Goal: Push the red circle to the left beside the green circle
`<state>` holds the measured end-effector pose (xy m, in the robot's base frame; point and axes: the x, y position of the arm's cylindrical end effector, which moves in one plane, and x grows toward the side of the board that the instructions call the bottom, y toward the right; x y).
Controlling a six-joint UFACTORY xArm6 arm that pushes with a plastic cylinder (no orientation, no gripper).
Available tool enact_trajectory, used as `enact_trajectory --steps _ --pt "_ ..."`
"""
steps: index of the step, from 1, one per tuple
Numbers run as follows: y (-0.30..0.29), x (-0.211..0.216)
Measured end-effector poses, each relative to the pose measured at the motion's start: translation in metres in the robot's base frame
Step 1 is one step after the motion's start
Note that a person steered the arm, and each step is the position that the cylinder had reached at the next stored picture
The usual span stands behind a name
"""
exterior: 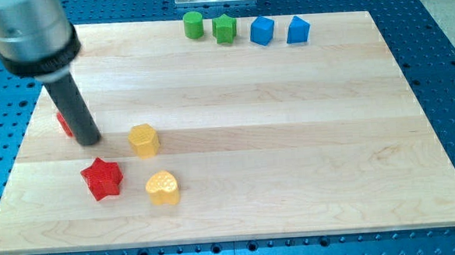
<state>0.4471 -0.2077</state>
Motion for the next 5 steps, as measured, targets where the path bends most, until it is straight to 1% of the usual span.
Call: enact_trajectory --steps 1,2,3,4,5 --pt "0.000 -0.066" --pt "-0.001 -0.018" --pt "-0.034 -0.007" --pt "-0.078 -0.019" --pt "-0.061 -0.048"
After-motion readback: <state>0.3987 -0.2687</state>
